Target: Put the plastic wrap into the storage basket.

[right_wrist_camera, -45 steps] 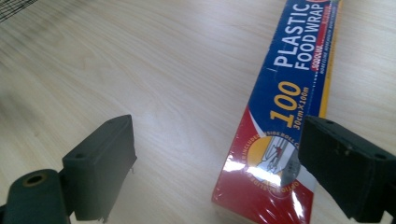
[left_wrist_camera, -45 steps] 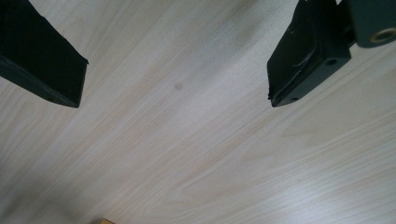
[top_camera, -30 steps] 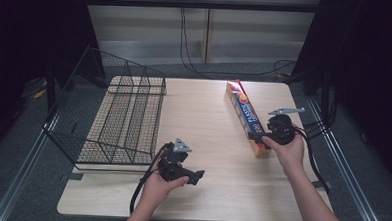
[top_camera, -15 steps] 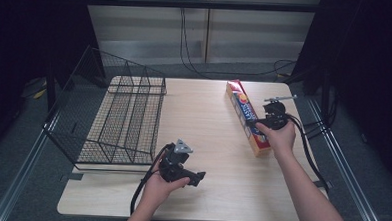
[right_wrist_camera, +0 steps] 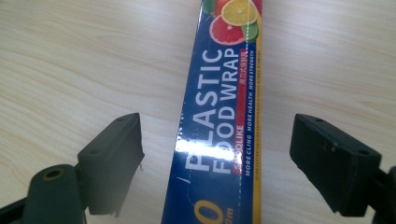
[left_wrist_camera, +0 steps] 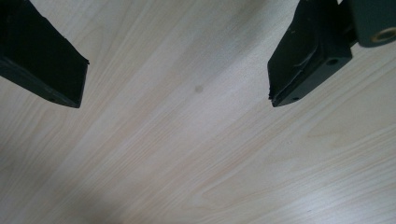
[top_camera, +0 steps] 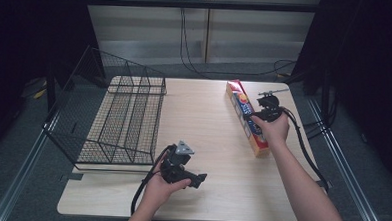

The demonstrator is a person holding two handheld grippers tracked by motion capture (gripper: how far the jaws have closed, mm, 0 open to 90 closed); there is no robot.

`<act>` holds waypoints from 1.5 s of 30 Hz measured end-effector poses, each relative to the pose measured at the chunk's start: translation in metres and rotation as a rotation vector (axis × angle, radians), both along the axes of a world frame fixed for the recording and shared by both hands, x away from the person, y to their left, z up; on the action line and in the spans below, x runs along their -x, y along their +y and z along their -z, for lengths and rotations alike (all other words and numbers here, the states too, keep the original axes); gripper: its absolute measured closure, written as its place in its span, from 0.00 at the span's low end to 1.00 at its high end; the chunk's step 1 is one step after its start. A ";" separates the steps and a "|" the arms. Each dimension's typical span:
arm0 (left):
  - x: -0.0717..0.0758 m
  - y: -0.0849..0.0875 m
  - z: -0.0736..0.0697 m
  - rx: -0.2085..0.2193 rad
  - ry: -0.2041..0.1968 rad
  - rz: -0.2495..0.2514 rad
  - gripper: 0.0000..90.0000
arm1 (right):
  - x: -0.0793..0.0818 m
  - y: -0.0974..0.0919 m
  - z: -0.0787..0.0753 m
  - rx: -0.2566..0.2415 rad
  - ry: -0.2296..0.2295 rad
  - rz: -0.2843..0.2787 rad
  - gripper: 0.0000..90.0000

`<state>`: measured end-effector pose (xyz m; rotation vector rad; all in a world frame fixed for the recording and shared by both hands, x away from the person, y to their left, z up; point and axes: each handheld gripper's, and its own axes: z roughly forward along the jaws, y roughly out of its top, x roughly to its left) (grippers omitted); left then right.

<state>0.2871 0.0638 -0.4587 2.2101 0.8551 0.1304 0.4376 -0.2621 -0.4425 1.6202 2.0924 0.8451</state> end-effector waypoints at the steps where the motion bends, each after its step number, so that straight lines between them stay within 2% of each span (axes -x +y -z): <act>1: 0.000 0.000 0.000 -0.005 0.000 0.000 0.05 | -0.001 0.001 0.001 -0.004 0.003 -0.002 0.22; 4: 0.000 0.000 0.000 -0.003 -0.003 0.006 0.05 | -0.003 0.003 0.004 -0.003 0.011 -0.001 0.23; 5: 0.000 0.000 0.001 0.008 -0.004 0.001 0.05 | -0.006 0.004 0.008 -0.006 0.025 -0.007 0.26; 10: -0.001 0.000 0.000 -0.012 -0.006 0.016 0.05 | -0.010 0.007 0.014 -0.007 0.047 -0.004 0.26; 16: -0.001 0.000 0.000 -0.005 0.000 0.018 0.05 | -0.012 0.008 0.017 0.002 0.060 0.004 0.27; 20: -0.001 -0.002 0.001 -0.015 -0.001 0.019 0.05 | -0.017 0.011 0.019 0.039 0.072 0.011 0.31; 22: -0.001 -0.002 0.002 -0.007 0.000 0.021 0.05 | -0.019 0.012 0.021 0.040 0.068 0.031 0.33; 23: -0.001 -0.002 0.001 -0.018 0.006 0.028 0.05 | -0.020 0.013 0.022 0.041 0.069 0.036 0.34; 26: -0.001 -0.002 0.001 -0.013 0.005 0.025 0.05 | -0.021 0.014 0.025 0.058 0.067 0.050 0.39; 27: -0.001 -0.002 0.001 -0.021 0.006 0.022 0.05 | -0.021 0.015 0.026 0.083 0.060 0.064 0.43; 30: -0.001 -0.002 0.002 -0.015 0.001 0.027 0.05 | -0.022 0.014 0.025 0.071 0.077 0.075 0.44; 31: -0.001 -0.002 0.001 -0.021 0.005 0.026 0.05 | -0.023 0.012 0.025 0.042 0.096 0.078 0.45; 33: 0.000 -0.003 0.002 -0.012 -0.001 0.023 0.05 | -0.023 0.011 0.023 0.046 0.106 0.087 0.48; 34: 0.000 -0.002 0.001 -0.022 -0.002 0.028 0.06 | -0.022 0.011 0.022 0.061 0.110 0.072 0.49; 38: 0.001 -0.002 -0.001 -0.017 0.005 0.026 0.06 | -0.017 0.007 0.020 0.067 0.125 0.031 0.51; 40: 0.001 -0.001 -0.001 -0.003 0.002 0.028 0.06 | -0.009 -0.002 0.016 0.052 0.124 -0.030 0.52; 41: 0.002 -0.002 -0.001 0.006 0.000 0.016 0.05 | -0.006 -0.005 0.015 0.044 0.107 -0.048 0.52; 43: 0.001 -0.001 -0.004 0.011 -0.006 0.022 0.05 | 0.002 -0.012 0.012 0.019 0.098 -0.086 0.52; 45: 0.000 -0.001 -0.010 0.019 -0.016 0.025 0.05 | 0.011 -0.016 0.007 0.018 0.077 -0.114 0.52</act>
